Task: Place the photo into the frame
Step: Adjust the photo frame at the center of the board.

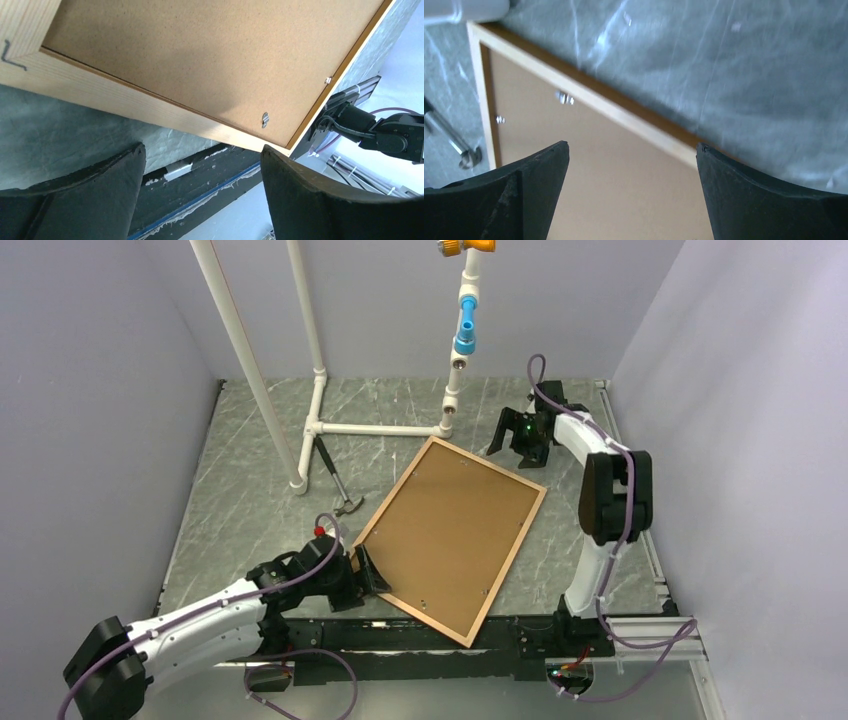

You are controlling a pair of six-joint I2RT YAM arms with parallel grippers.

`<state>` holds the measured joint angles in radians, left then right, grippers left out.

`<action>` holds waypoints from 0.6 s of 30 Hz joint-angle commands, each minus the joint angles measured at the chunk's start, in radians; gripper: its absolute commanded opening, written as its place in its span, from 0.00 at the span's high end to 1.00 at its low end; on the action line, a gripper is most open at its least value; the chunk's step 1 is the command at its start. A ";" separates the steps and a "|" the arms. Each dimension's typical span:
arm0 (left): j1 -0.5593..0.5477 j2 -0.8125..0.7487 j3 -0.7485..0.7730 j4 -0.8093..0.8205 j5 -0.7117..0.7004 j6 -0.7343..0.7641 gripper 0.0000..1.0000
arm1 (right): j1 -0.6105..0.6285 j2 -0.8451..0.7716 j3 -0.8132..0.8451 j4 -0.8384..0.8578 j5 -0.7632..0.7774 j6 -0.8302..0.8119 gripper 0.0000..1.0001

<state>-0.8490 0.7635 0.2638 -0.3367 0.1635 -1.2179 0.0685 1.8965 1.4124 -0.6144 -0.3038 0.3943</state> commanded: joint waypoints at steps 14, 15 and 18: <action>-0.010 0.133 -0.030 0.213 -0.073 -0.109 0.24 | -0.020 0.140 0.000 0.079 -0.104 -0.048 0.00; -0.009 0.141 -0.026 0.219 -0.074 -0.107 0.24 | -0.021 0.112 -0.049 0.092 -0.117 -0.042 0.00; -0.010 0.171 -0.008 0.234 -0.071 -0.093 0.24 | -0.022 0.011 -0.187 0.113 -0.129 -0.035 0.00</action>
<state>-0.8558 0.8898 0.2363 -0.1410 0.1432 -1.3117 0.0471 1.9968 1.3754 -0.4957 -0.3866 0.3473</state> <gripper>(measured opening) 0.761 0.994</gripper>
